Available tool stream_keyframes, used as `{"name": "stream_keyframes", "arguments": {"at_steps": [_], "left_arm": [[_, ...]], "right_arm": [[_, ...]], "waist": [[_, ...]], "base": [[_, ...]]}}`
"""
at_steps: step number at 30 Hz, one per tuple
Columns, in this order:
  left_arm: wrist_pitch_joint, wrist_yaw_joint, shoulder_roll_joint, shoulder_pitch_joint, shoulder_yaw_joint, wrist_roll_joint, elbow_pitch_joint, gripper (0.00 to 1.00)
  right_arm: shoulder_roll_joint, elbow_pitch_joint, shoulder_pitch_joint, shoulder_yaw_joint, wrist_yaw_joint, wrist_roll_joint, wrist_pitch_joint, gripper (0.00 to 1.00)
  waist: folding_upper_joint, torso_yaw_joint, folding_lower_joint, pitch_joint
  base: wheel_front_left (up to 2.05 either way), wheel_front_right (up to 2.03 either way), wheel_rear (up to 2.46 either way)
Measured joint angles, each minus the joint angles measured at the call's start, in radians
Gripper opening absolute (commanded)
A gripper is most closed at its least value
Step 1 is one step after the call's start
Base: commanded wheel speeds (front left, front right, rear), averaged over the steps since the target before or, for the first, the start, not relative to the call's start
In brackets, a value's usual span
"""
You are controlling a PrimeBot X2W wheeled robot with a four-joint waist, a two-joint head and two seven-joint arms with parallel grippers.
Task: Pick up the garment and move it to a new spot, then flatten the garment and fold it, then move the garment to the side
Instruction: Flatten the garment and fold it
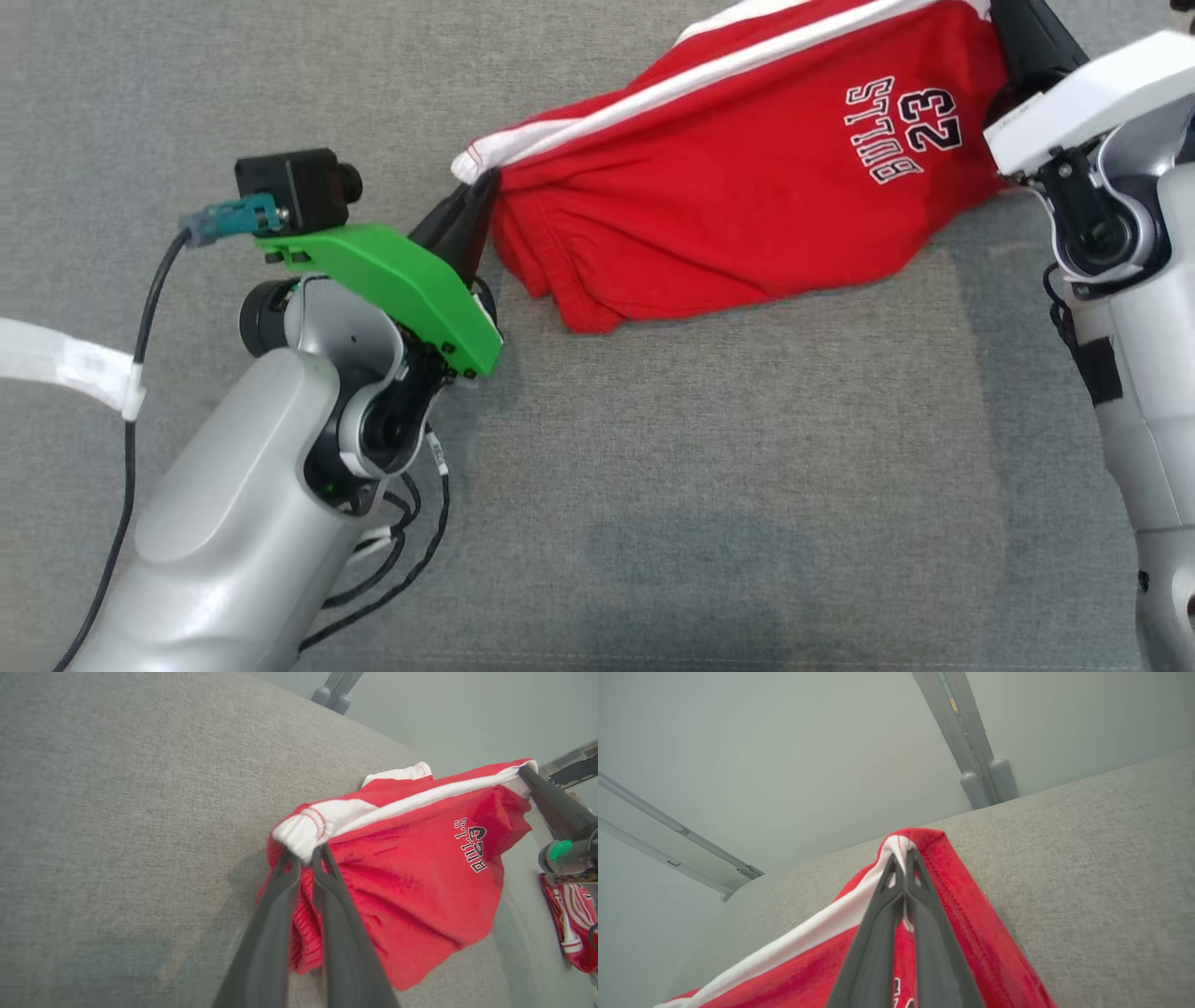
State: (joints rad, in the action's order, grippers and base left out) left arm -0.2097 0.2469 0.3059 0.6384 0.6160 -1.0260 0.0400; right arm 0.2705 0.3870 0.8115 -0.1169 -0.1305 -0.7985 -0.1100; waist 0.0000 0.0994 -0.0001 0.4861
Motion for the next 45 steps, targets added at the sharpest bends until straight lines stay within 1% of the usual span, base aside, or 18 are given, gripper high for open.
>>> {"name": "stream_keyframes", "arguments": {"at_steps": [3,7,13,16,17,18,19,20,21,26,29,32,34,36,39,40,41,45], "left_arm": [[-0.001,-0.001,-0.032,0.051,0.001,0.004,0.086,0.00],[-0.027,-0.024,-0.088,0.083,0.010,-0.033,0.184,0.00],[-0.030,-0.054,-0.129,0.143,0.035,-0.028,0.304,0.00],[-0.028,-0.063,-0.135,0.163,0.037,-0.025,0.352,0.00],[-0.027,-0.063,-0.136,0.168,0.037,-0.025,0.366,0.22],[-0.025,-0.063,-0.138,0.173,0.036,-0.025,0.382,0.38],[-0.017,-0.063,-0.141,0.176,0.033,-0.025,0.395,0.38],[-0.015,-0.063,-0.145,0.180,0.031,-0.025,0.408,0.55],[-0.010,-0.063,-0.149,0.184,0.031,-0.025,0.420,1.00],[0.000,-0.072,-0.168,0.187,0.035,-0.025,0.458,1.00],[0.005,-0.078,-0.171,0.187,0.039,-0.025,0.466,1.00],[0.037,-0.082,-0.162,0.186,0.041,-0.011,0.459,1.00],[0.068,-0.089,-0.142,0.182,0.051,0.023,0.430,1.00],[0.123,-0.088,-0.114,0.170,0.049,0.051,0.385,1.00],[0.189,-0.096,-0.079,0.127,0.038,0.078,0.285,1.00],[0.239,-0.091,-0.044,0.097,0.046,0.121,0.206,1.00],[0.261,-0.078,-0.029,0.084,0.036,0.132,0.165,1.00],[0.330,-0.040,0.037,0.013,0.037,0.201,0.045,1.00]], "right_arm": [[-0.014,0.094,0.068,-0.007,0.000,0.046,0.001,0.00],[-0.026,0.223,0.124,-0.020,0.000,0.101,-0.013,0.00],[-0.045,0.350,0.179,-0.031,0.000,0.162,0.007,0.00],[-0.047,0.411,0.188,-0.031,0.000,0.191,0.028,0.00],[-0.046,0.435,0.197,-0.027,0.000,0.204,0.041,0.00],[-0.047,0.454,0.205,-0.022,0.000,0.216,0.057,0.22],[-0.049,0.474,0.213,-0.016,0.000,0.224,0.071,0.22],[-0.053,0.490,0.222,-0.012,0.000,0.234,0.086,0.66],[-0.059,0.506,0.229,-0.008,0.000,0.241,0.100,1.00],[-0.082,0.542,0.255,-0.029,0.000,0.245,0.125,1.00],[-0.086,0.529,0.256,-0.086,0.000,0.231,0.101,1.00],[-0.062,0.486,0.257,-0.157,0.000,0.223,0.071,1.00],[-0.030,0.452,0.260,-0.204,0.000,0.221,0.037,1.00],[0.010,0.432,0.261,-0.250,0.000,0.222,-0.025,1.00],[0.071,0.415,0.260,-0.296,0.000,0.237,-0.112,1.00],[0.106,0.404,0.256,-0.311,0.000,0.246,-0.152,1.00],[0.119,0.398,0.255,-0.311,0.000,0.247,-0.170,1.00],[0.150,0.385,0.235,-0.309,0.000,0.261,-0.224,1.00]], "waist": [[0.0000,0.023,0.0000,-0.005],[0.0000,0.047,0.0000,-0.017],[0.0000,0.066,0.0000,-0.030],[0.0000,0.066,0.0000,-0.038],[0.0000,0.065,0.0000,-0.040],[0.0000,0.063,0.0000,-0.043],[0.0000,0.061,0.0000,-0.047],[0.0000,0.059,0.0000,-0.049],[0.0000,0.058,0.0000,-0.052],[0.0000,0.051,0.0000,-0.065],[0.0000,0.049,0.0000,-0.075],[0.0000,0.042,0.0000,-0.083],[0.0000,0.035,0.0001,-0.085],[0.0000,0.030,0.0001,-0.089],[0.0000,0.029,0.0001,-0.091],[0.0001,0.035,0.0001,-0.089],[0.0000,0.038,0.0001,-0.086],[0.0000,0.060,0.0001,-0.065]], "base": [[0.00,0.00,0.00],[0.00,0.00,0.00],[0.00,0.00,0.00],[0.00,0.00,0.00],[0.00,0.00,0.00],[0.00,0.00,0.00],[0.00,0.00,0.00],[0.00,0.00,0.00],[0.00,0.00,0.00],[0.00,0.00,0.00],[0.00,0.00,0.00],[0.00,0.00,0.00],[0.00,0.00,0.00],[0.00,0.00,0.00],[0.00,0.00,0.00],[0.00,0.00,0.00],[0.00,0.00,0.00],[0.00,0.00,0.00]]}}
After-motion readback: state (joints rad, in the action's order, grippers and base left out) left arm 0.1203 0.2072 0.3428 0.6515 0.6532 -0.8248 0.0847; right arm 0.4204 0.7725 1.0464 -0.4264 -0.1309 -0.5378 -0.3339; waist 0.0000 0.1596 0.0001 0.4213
